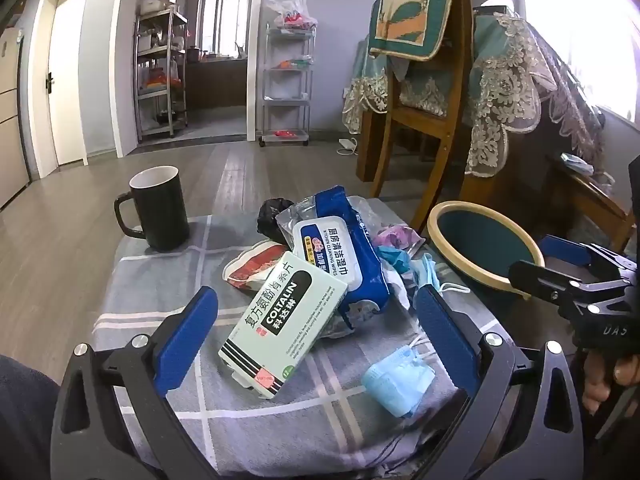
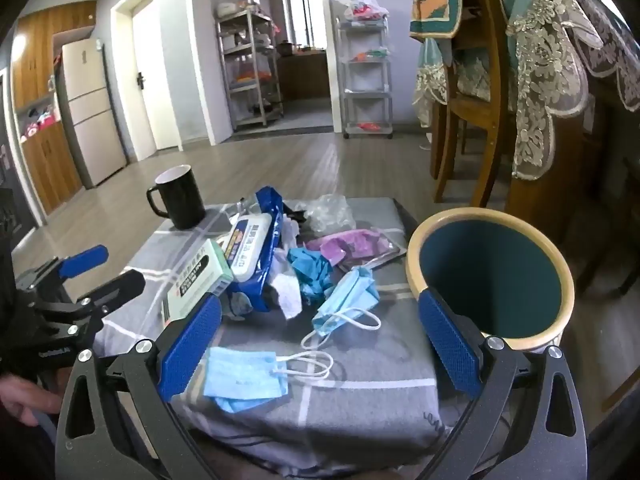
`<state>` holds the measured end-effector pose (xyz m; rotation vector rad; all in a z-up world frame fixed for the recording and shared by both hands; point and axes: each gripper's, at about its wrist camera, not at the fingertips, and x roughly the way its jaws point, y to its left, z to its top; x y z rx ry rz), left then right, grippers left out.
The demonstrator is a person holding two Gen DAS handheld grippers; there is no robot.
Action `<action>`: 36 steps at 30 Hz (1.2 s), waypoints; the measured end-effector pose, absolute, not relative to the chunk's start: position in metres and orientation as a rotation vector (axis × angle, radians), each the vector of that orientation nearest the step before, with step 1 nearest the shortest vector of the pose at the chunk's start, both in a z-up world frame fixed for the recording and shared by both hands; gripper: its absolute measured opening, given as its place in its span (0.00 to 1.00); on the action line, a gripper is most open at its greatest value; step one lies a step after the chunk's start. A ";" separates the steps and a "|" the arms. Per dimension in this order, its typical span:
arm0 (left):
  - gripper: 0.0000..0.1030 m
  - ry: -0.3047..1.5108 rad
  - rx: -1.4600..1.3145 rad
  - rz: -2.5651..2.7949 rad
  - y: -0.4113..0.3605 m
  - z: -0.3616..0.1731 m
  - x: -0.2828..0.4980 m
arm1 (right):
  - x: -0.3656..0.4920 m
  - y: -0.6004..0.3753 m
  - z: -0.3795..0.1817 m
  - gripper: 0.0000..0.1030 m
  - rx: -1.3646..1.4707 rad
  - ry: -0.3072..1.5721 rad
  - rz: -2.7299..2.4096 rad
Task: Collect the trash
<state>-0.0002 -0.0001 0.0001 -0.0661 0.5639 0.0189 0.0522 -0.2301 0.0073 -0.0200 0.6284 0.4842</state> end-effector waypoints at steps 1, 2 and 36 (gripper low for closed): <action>0.94 0.581 -0.075 0.017 0.000 0.000 0.000 | 0.052 -0.231 0.008 0.95 -0.012 0.624 0.488; 0.94 0.585 -0.077 0.015 0.001 0.000 0.001 | 0.052 -0.230 0.007 0.95 -0.012 0.625 0.489; 0.94 0.581 -0.074 0.005 0.000 -0.010 -0.001 | 0.049 -0.232 0.005 0.95 -0.008 0.631 0.493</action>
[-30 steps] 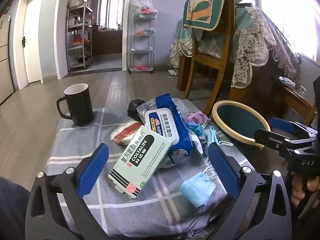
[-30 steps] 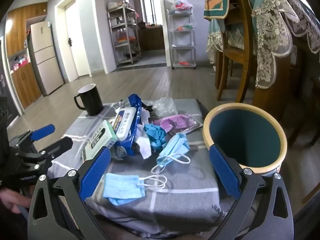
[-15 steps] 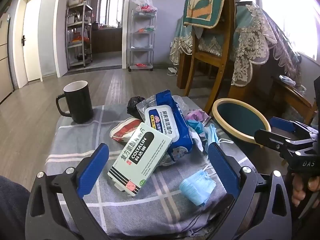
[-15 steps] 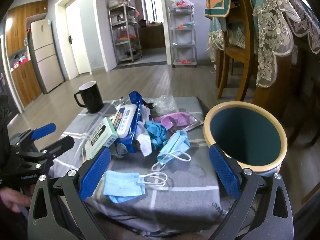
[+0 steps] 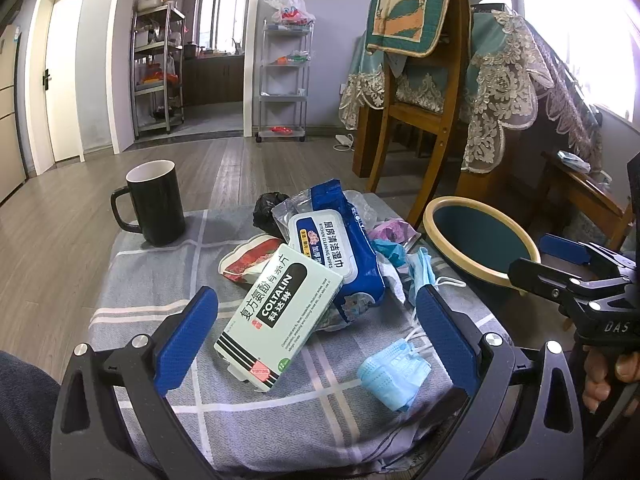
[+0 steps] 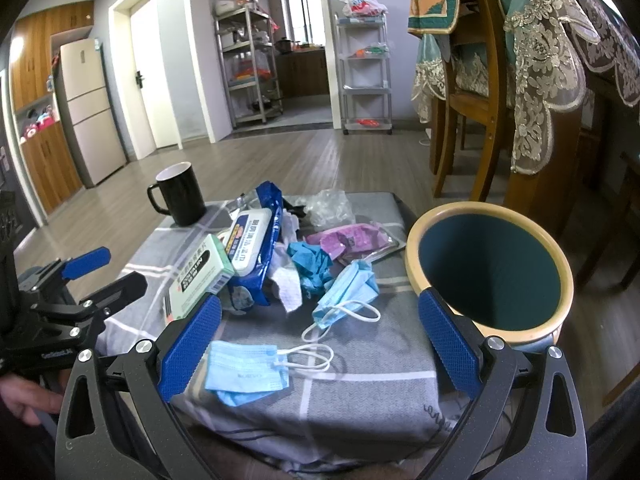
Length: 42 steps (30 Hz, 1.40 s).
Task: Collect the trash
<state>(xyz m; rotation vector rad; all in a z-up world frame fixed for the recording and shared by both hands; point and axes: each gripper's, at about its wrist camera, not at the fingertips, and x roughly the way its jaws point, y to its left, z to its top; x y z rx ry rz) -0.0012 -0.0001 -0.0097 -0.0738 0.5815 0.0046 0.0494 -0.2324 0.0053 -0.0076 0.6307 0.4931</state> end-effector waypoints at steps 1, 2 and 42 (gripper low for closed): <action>0.94 0.582 -0.074 0.004 0.000 -0.009 -0.001 | 0.049 -0.232 0.005 0.95 -0.008 0.630 0.493; 0.94 0.583 -0.075 0.002 0.000 -0.009 -0.001 | 0.049 -0.232 0.005 0.95 -0.008 0.631 0.493; 0.94 0.600 -0.081 -0.033 -0.005 -0.012 -0.001 | 0.050 -0.232 0.006 0.95 -0.005 0.635 0.492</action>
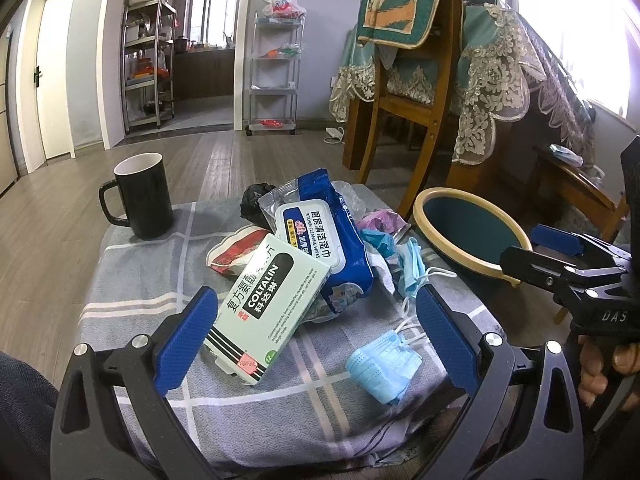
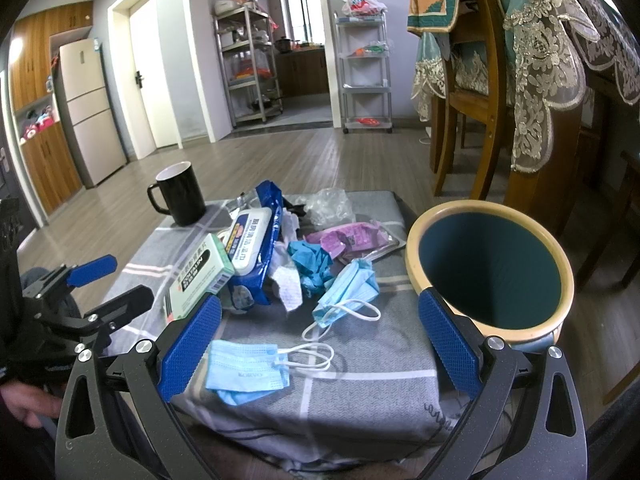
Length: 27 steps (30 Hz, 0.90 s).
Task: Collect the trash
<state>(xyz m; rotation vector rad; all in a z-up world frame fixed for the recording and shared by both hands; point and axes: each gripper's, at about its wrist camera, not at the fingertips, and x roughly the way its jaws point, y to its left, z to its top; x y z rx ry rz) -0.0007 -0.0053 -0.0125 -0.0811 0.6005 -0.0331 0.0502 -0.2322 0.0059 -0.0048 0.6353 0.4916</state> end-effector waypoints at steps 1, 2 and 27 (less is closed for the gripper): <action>0.94 0.601 -0.081 -0.033 -0.006 -0.013 -0.001 | 0.050 -0.232 0.006 0.95 -0.005 0.636 0.492; 0.94 0.602 -0.081 -0.034 -0.006 -0.012 -0.001 | 0.050 -0.232 0.006 0.95 -0.005 0.636 0.491; 0.94 0.878 -0.083 0.075 0.030 -0.058 0.061 | 0.049 -0.171 -0.044 0.93 -0.222 0.884 0.700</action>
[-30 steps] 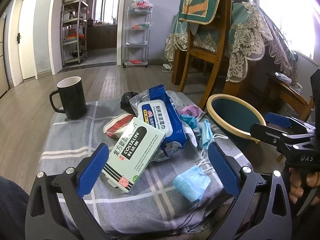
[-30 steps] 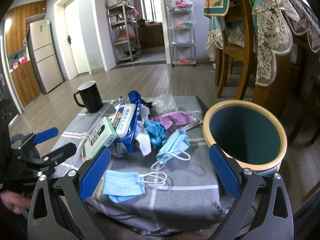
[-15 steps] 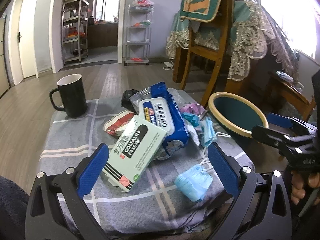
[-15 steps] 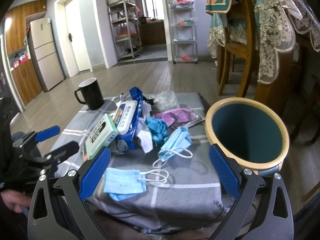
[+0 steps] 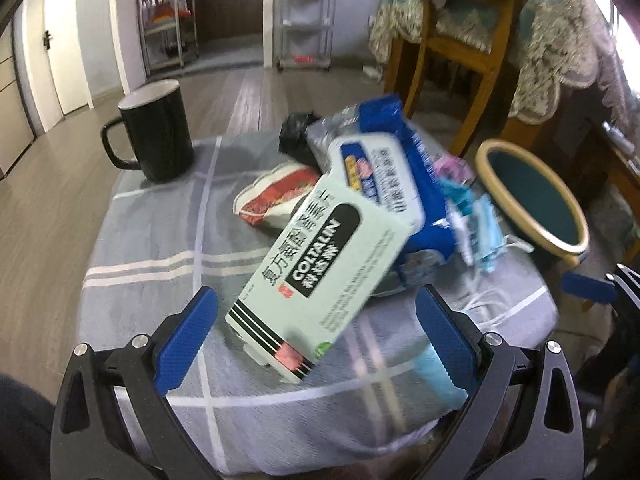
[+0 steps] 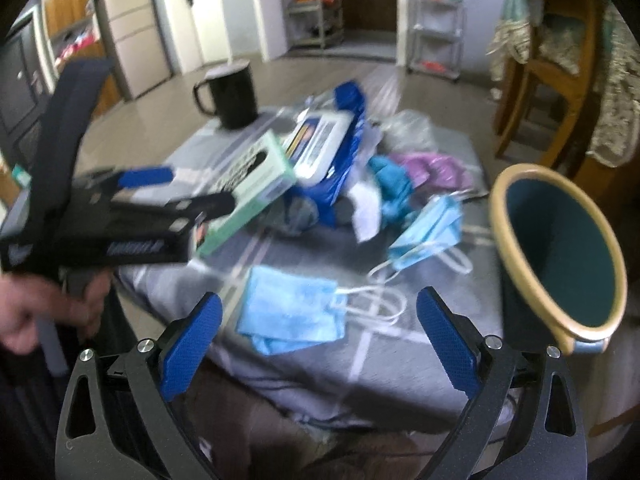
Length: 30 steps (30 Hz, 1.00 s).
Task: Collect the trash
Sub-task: 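Grasp the green COLTALIN box with the left tool while the right tool grasps a blue mask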
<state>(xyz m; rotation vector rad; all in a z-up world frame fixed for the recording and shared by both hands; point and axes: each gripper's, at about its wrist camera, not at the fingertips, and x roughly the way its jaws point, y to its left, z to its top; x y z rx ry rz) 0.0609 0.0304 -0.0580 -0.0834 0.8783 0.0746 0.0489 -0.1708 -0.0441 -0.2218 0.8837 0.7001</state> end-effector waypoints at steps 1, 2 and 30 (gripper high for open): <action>0.94 0.892 -0.075 0.069 0.032 -0.060 0.065 | 0.050 -0.169 -0.047 0.93 -0.230 0.899 0.709; 0.94 0.910 -0.059 0.062 0.033 -0.063 0.070 | 0.050 -0.166 -0.050 0.93 -0.239 0.912 0.718; 0.94 1.025 0.002 -0.098 0.031 -0.094 0.099 | 0.060 -0.134 -0.088 0.25 -0.259 1.026 0.759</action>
